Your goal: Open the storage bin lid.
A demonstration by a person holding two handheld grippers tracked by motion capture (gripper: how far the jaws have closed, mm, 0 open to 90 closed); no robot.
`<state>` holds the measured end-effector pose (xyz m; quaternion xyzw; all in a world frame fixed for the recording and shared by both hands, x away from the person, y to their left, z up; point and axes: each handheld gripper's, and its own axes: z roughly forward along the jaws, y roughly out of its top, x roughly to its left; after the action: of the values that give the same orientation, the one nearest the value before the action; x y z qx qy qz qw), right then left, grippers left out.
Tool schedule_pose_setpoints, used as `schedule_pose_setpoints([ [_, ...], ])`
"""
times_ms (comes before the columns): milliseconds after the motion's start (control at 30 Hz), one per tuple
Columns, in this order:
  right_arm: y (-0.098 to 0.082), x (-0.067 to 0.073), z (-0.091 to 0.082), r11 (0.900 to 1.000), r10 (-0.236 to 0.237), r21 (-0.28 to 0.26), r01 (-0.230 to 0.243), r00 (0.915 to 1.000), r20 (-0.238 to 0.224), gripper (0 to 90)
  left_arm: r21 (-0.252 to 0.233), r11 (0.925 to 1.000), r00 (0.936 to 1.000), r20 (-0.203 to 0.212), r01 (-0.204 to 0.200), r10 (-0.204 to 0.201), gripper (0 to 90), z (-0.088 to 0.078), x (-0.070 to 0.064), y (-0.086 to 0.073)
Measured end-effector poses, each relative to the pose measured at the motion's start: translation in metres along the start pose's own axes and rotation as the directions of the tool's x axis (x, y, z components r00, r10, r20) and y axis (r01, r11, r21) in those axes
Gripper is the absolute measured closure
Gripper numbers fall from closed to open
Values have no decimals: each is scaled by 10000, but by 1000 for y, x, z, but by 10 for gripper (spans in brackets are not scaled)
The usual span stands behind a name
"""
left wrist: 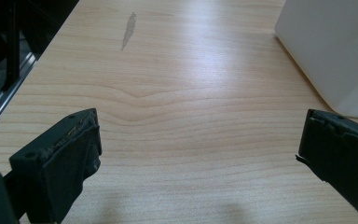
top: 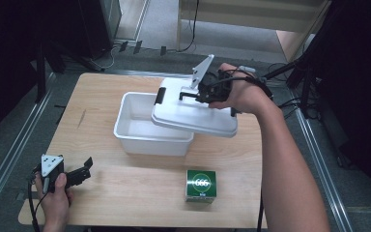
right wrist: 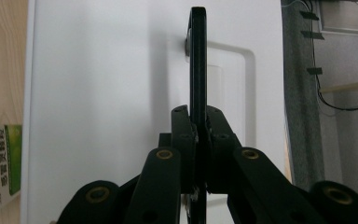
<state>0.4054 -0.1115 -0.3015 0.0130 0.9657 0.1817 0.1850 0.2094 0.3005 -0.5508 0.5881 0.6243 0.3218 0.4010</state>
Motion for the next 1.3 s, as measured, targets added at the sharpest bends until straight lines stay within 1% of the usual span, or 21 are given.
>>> schedule_pose_setpoints([
  [33, -5, 0, -2, 10000, 64, 28, -64, 10000, 45, 851, 19, 10000, 10000, -4, -37, 37, 0, 0, 0, 0],
  [67, -5, 0, -2, 10000, 64, 28, -64, 10000, 45, 851, 19, 10000, 10000, -4, -37, 37, 0, 0, 0, 0],
  [100, -15, 0, -6, 9998, 173, 89, -173, 9998, 61, 850, 15, 10000, 10000, -9, -37, 37, 0, 0, -1, 0],
  [133, -15, 0, -6, 9998, 173, 89, -173, 9998, 61, 850, 24, 10000, 10000, -17, -48, 48, 0, 0, -1, 0],
  [233, -33, 0, -12, 9992, 354, 157, -356, 9993, 112, 850, 37, 10000, 10000, -21, -84, 85, 0, 0, -1, 0],
  [267, -33, 0, -12, 9992, 354, 157, -356, 9993, 112, 850, 37, 10000, 10000, -21, -84, 85, 0, 0, -1, 0],
  [300, -41, 0, -14, 9991, 377, 183, -381, 9991, 192, 850, 39, 9999, 9999, -47, -109, 109, 0, 0, -1, 0],
  [333, -41, 0, -14, 9991, 377, 183, -381, 9991, 192, 850, 39, 9999, 9999, -47, -109, 109, 0, 0, -1, 0],
  [400, -51, 1, -18, 9989, 420, 191, -425, 9988, 257, 850, 17, 9999, 9999, -74, -114, 114, 0, 0, -1, 0],
  [467, -55, 1, -19, 9986, 486, 196, -491, 9984, 286, 850, 14, 9999, 9999, -80, -113, 113, 0, -1, -1, 0],
  [500, -62, 1, -22, 9982, 570, 171, -576, 9977, 375, 850, -7, 9999, 9999, -94, -107, 107, 0, -1, -2, 0],
  [533, -62, 1, -22, 9982, 570, 171, -576, 9977, 375, 850, -7, 9999, 9999, -94, -107, 107, 0, -1, -2, 0],
  [600, -73, 1, -25, 9968, 763, 208, -773, 9961, 431, 850, -14, 9999, 9999, -109, -126, 126, 0, -1, -2, -1],
  [633, -76, 1, -26, 9969, 739, 218, -750, 9962, 462, 850, -19, 9999, 9998, -120, -126, 126, 0, -1, -2, -1],
  [667, -76, 1, -26, 9969, 739, 218, -750, 9962, 462, 850, -19, 9999, 9998, -120, -126, 126, 0, -1, -2, -1],
  [767, -89, 3, -26, 9954, 873, 358, -890, 9952, 449, 850, -18, 9999, 9997, -170, -146, 146, 0, 0, -3, -1],
  [800, -89, 3, -26, 9954, 873, 358, -890, 9952, 449, 850, -18, 9999, 9997, -170, -146, 146, 0, 0, -3, -1],
  [833, -96, 4, -27, 9944, 977, 352, -994, 9941, 476, 850, -5, 9999, 9997, -168, -163, 163, 0, 0, -3, -1],
  [867, -96, 4, -27, 9944, 977, 352, -994, 9941, 476, 850, -7, 9999, 9997, -166, -162, 162, 0, 0, -3, -1],
  [1133, -119, 7, -26, 9920, 1195, 340, -1216, 9912, 570, 850, 7, 9998, 9997, -175, -174, 174, 0, 0, -3, -1],
  [1300, -134, 11, -19, 9892, 1392, 369, -1419, 9880, 666, 850, 21, 9998, 9996, -180, -208, 208, 0, 0, -3, -1],
])
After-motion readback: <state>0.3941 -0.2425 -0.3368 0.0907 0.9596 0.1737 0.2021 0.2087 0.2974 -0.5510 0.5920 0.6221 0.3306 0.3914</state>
